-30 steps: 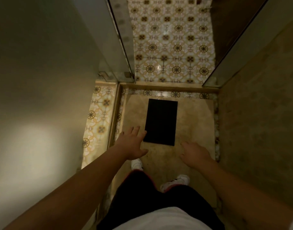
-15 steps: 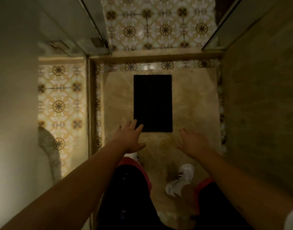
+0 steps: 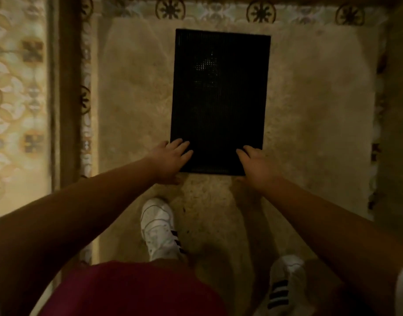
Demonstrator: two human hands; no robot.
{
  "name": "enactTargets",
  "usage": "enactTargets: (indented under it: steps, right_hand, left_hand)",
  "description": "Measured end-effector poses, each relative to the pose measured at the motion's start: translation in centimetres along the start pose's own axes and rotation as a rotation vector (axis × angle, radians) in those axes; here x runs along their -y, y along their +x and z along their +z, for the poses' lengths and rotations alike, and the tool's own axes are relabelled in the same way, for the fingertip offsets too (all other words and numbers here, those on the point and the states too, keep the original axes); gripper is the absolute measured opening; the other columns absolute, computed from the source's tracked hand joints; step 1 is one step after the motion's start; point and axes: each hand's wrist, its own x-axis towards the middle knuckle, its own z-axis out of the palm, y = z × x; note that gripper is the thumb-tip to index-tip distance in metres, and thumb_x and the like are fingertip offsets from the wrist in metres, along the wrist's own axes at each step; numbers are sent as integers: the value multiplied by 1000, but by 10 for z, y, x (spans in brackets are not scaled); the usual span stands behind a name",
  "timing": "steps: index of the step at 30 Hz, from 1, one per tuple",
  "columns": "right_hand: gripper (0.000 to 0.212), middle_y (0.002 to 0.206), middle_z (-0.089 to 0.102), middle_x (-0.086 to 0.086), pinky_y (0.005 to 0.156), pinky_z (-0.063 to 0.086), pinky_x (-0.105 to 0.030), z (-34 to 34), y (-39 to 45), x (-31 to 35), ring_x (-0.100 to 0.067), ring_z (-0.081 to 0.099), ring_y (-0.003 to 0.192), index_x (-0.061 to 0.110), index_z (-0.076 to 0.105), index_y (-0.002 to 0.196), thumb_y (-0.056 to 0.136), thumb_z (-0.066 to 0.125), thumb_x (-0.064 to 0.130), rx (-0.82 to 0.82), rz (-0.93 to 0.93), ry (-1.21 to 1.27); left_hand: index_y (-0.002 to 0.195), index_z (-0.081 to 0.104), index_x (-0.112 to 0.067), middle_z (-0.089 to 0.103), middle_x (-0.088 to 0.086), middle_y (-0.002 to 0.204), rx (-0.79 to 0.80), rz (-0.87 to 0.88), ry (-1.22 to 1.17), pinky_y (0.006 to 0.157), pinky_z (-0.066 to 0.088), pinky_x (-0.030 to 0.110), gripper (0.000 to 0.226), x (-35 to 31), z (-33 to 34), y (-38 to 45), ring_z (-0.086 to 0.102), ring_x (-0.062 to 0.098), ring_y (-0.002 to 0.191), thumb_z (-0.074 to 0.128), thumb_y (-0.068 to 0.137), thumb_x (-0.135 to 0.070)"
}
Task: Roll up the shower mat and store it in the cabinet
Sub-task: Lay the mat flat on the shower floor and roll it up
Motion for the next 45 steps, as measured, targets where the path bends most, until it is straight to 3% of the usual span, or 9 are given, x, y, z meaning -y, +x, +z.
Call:
enactTargets:
  steps: [3, 9, 13, 23, 28, 32, 36, 39, 45]
  right_hand:
    - [74, 129, 41, -11, 86, 50, -46, 21, 16, -8, -31, 44, 113, 19, 36, 133, 73, 69, 45, -64, -19, -27]
    - [73, 116, 45, -6, 77, 48, -44, 35, 30, -15, -27, 44, 107, 20, 39, 124, 66, 74, 47, -54, -86, -110]
    - [56, 116, 47, -9, 81, 44, -46, 31, 31, -12, -29, 46, 105, 19, 37, 124, 74, 62, 24, -60, -140, -259]
    - [50, 117, 59, -8, 73, 51, -37, 16, 29, -35, -29, 57, 102, 27, 35, 137, 90, 49, 18, -52, -304, -204]
    - [55, 138, 47, -9, 95, 44, -42, 31, 31, -36, -31, 46, 123, 28, 37, 144, 93, 47, 11, 3, -277, -90]
    - [56, 133, 47, -11, 92, 44, -42, 40, 33, -43, -32, 46, 118, 26, 39, 144, 92, 50, 9, -18, -266, -58]
    - [42, 123, 59, -7, 81, 48, -37, 38, 38, -42, -29, 58, 106, 25, 49, 128, 89, 59, 16, -75, -142, 249]
    - [25, 109, 56, -2, 72, 45, -33, 34, 44, -46, -24, 57, 95, 24, 58, 107, 84, 67, 23, -98, -154, 273]
    - [20, 108, 56, -4, 80, 48, -36, 30, 47, -46, -26, 55, 98, 17, 68, 102, 81, 71, 19, -53, -189, 310]
  left_hand:
    - [139, 30, -16, 27, 17, 147, -85, 15, -14, 96, 43, 47, 84, -14, 28, 21, 34, 36, 127, 63, 76, -61]
    - [126, 41, -18, 36, 13, 132, -151, -123, -104, 82, 47, 45, 55, -23, 35, 41, 39, 32, 113, 61, 82, -45]
    - [125, 48, -17, 40, 13, 126, -137, -31, -153, 77, 51, 42, 45, -13, 28, 41, 45, 31, 107, 60, 86, -36]
    - [124, 63, -5, 68, 24, 101, -336, 220, -207, 61, 57, 42, 48, 3, 28, 20, 68, 37, 78, 73, 77, 1]
    - [147, 35, -21, 50, 11, 137, -214, 49, -84, 76, 52, 40, 53, -8, 35, 28, 49, 32, 116, 45, 95, -15]
    - [144, 38, -18, 46, 15, 128, -237, -24, 20, 74, 48, 44, 54, -12, 35, 29, 42, 35, 114, 49, 91, -20]
    - [137, 44, -10, 49, 13, 125, -237, -16, 190, 77, 45, 43, 47, -20, 23, 37, 46, 33, 109, 48, 91, -21]
    - [146, 28, -9, 46, 13, 129, -177, 7, 171, 80, 48, 42, 53, -22, 20, 39, 48, 31, 110, 41, 96, -17]
    - [151, 13, -19, 49, 9, 126, -157, 63, 208, 65, 42, 35, 61, -24, 24, 30, 55, 27, 102, 40, 97, -21]
